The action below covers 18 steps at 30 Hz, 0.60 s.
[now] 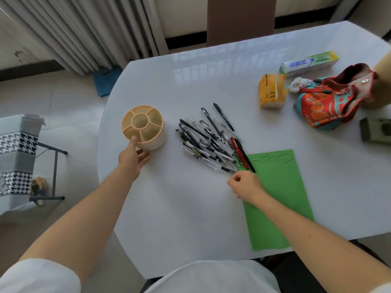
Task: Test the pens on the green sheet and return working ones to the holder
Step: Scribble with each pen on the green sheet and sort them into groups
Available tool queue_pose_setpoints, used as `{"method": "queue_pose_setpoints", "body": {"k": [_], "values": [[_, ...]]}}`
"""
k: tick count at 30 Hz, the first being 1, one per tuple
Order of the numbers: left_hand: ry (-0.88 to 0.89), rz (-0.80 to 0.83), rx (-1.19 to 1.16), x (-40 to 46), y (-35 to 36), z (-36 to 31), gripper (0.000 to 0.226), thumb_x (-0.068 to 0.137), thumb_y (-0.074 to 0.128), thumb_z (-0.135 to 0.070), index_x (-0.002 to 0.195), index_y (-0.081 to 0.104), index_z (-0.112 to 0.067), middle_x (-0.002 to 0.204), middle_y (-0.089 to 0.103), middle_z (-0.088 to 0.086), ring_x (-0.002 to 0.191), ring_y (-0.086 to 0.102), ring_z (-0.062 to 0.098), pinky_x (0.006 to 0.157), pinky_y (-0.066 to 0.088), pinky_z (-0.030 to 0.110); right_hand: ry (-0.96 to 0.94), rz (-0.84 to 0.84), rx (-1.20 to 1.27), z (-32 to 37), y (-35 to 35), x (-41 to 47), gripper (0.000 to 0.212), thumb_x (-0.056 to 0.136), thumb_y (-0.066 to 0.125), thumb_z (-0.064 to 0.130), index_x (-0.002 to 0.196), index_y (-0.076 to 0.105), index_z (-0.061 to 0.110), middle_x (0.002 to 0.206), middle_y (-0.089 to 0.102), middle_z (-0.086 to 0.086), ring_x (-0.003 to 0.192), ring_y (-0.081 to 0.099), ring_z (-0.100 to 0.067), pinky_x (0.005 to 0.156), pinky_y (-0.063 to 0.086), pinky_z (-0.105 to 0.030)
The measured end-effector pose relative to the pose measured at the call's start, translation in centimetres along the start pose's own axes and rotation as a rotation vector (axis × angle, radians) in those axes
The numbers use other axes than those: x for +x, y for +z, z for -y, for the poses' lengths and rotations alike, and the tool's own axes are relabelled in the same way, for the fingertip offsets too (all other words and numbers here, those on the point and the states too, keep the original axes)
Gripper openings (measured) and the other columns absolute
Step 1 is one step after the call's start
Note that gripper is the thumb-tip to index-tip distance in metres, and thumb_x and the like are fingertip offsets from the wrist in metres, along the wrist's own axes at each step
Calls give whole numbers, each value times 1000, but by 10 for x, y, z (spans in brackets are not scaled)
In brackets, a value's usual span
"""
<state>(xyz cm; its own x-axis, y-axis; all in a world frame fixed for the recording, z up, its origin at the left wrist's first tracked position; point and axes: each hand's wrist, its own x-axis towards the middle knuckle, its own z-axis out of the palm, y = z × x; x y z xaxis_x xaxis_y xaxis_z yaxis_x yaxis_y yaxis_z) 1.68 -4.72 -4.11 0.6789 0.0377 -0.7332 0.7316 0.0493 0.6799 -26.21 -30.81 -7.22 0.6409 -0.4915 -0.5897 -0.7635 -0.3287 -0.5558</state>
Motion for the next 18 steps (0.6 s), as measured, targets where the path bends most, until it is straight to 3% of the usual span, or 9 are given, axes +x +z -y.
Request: {"method": "queue_pose_setpoints", "body": {"k": [4,7,12,15,18], "values": [[-19,-35,76,-8,-17,21,52,87,67,-50,122,58,-13,110,66,10,93,73,28,76,62,39,-237,-214,-165,27,-2,8,12,86,66,32,76,64,25,79,63,11,69,59,-10,55,39,-24],[-49,-13,103,-19,-31,45,38,93,63,-41,115,62,-9,108,69,12,94,73,27,71,59,35,-301,-254,-343,37,1,19,9,89,67,31,93,67,24,94,56,8,71,55,-15,52,30,-21],[-16,21,205,-42,-48,85,13,96,59,-19,101,66,-8,98,71,15,80,73,22,69,57,30,-334,-218,-576,34,6,26,20,94,62,38,102,68,21,99,65,1,85,65,-24,64,42,-28],[70,42,333,-52,-54,108,11,96,58,-11,97,67,-7,91,69,17,71,68,20,67,55,29,-329,-172,-575,30,5,25,18,93,59,37,95,67,21,93,65,3,80,64,-22,62,40,-28],[148,90,484,-61,-59,123,12,93,59,-7,91,70,-11,85,71,16,70,67,20,70,56,33,-248,-87,-353,25,0,18,7,86,61,35,85,64,29,81,65,14,73,61,-9,55,40,-23]]}}
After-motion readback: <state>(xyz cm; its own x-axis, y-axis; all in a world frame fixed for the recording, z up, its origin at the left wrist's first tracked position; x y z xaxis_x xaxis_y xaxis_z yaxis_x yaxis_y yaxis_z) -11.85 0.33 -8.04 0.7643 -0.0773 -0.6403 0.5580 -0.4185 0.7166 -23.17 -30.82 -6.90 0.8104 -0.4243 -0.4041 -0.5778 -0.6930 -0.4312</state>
